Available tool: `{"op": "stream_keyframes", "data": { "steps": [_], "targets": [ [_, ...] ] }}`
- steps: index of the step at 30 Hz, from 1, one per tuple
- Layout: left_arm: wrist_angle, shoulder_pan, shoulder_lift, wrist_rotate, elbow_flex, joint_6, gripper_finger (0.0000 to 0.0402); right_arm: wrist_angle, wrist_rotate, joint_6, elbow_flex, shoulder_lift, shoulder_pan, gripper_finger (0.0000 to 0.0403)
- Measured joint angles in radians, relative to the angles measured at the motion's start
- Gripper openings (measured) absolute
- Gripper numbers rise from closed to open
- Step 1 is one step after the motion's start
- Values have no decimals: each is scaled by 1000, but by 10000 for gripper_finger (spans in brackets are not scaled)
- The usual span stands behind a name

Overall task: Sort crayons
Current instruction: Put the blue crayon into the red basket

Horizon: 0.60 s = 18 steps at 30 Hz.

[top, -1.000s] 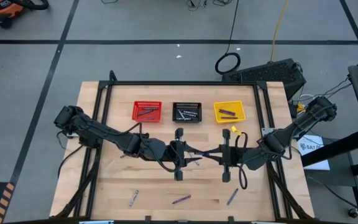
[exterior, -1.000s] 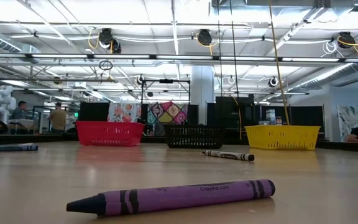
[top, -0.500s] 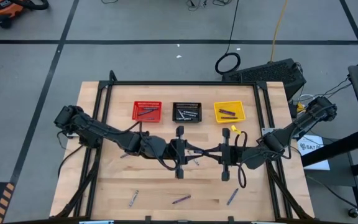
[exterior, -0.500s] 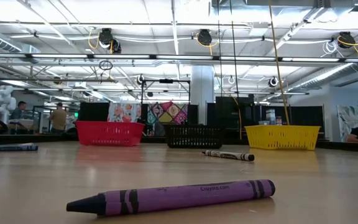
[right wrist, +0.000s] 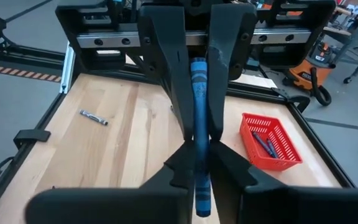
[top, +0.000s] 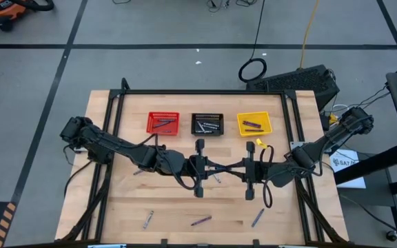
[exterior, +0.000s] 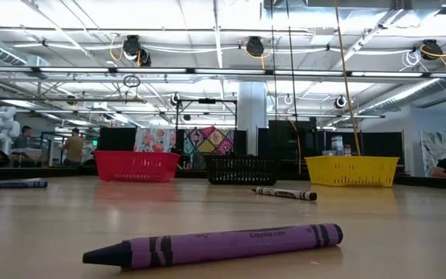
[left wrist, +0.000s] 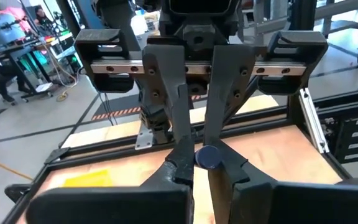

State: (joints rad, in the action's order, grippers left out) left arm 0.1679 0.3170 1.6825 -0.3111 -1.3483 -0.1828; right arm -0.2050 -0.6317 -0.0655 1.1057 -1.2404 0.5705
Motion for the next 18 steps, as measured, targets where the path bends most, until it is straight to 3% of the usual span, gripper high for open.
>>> {"op": "stream_keyframes", "data": {
  "steps": [6,10,18],
  "targets": [
    [-88,-18,-1,-29,-2,-37,15,-29,-22,-10,0,0,0,74],
    [-233,-51,1,-103,-1,-37,15,-117,-104,-57,0,1,1,103],
    [-562,-139,0,-178,-1,-8,15,-271,-130,-236,0,0,-2,123]
  ]
}}
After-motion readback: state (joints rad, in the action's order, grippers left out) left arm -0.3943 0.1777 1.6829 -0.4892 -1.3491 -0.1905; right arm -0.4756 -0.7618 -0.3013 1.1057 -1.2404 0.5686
